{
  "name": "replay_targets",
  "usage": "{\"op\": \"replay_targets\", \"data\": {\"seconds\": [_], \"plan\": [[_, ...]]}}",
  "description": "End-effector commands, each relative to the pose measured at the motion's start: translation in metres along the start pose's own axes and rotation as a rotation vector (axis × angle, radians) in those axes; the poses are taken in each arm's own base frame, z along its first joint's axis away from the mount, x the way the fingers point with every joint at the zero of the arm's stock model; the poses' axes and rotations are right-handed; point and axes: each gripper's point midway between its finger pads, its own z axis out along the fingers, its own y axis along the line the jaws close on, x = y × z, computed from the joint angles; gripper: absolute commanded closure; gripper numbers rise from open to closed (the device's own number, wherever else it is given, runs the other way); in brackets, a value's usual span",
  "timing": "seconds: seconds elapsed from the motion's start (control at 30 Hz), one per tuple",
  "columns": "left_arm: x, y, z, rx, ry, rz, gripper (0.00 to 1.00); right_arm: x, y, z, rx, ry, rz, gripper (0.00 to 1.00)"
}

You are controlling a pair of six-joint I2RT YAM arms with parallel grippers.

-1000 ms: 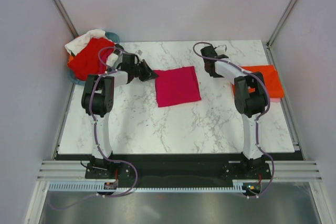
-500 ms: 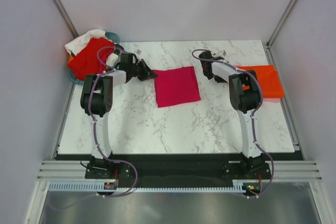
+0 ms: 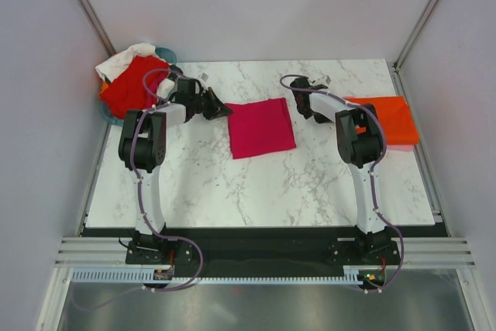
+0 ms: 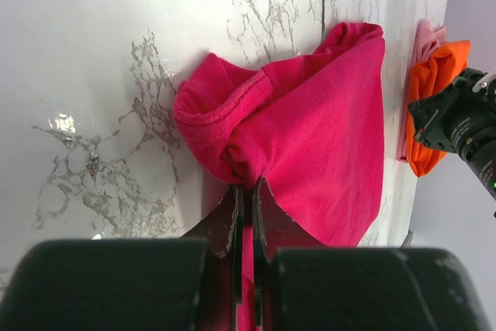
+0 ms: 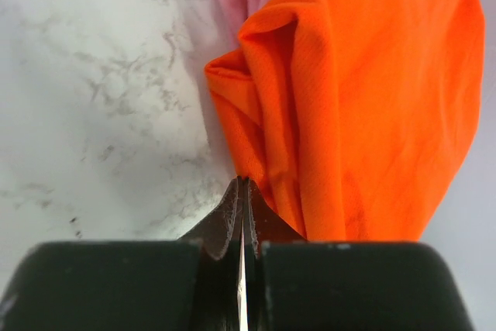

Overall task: Fold and stack the t-shirts
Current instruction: Fold the tshirt

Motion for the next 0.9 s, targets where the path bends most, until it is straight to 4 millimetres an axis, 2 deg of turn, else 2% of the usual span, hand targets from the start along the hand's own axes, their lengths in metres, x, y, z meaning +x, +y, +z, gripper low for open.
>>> {"op": "replay_targets", "data": {"seconds": [0.0,0.3,0.43,0.53,0.57,0.7,0.73,0.87], "plan": [[-0.020,-0.024,-0.015,0.053,-0.034,0.075,0.98,-0.012,0.008,-0.023,-0.039,-0.040,0.014,1.00],[-0.020,-0.021,-0.016,0.048,-0.033,0.069,0.98,-0.014,0.032,-0.050,-0.155,-0.060,0.022,1.00],[-0.022,-0.018,-0.017,0.043,-0.036,0.061,0.98,-0.018,0.050,-0.070,-0.240,-0.074,0.030,1.00],[-0.023,-0.014,-0.018,0.039,-0.036,0.057,0.98,-0.024,0.058,-0.081,-0.312,-0.076,0.049,0.87],[-0.022,-0.013,-0.018,0.037,-0.035,0.053,0.98,-0.028,0.057,-0.084,-0.324,-0.080,0.061,0.74],[-0.023,-0.008,-0.013,0.030,-0.029,0.047,0.98,-0.055,0.053,-0.111,-0.438,-0.133,0.127,0.61],[-0.023,-0.007,-0.012,0.027,-0.027,0.044,0.98,-0.067,0.048,-0.121,-0.476,-0.165,0.155,0.56],[-0.023,-0.001,-0.006,0.011,-0.015,0.023,0.98,-0.089,0.052,-0.140,-0.664,-0.204,0.238,0.31]]}}
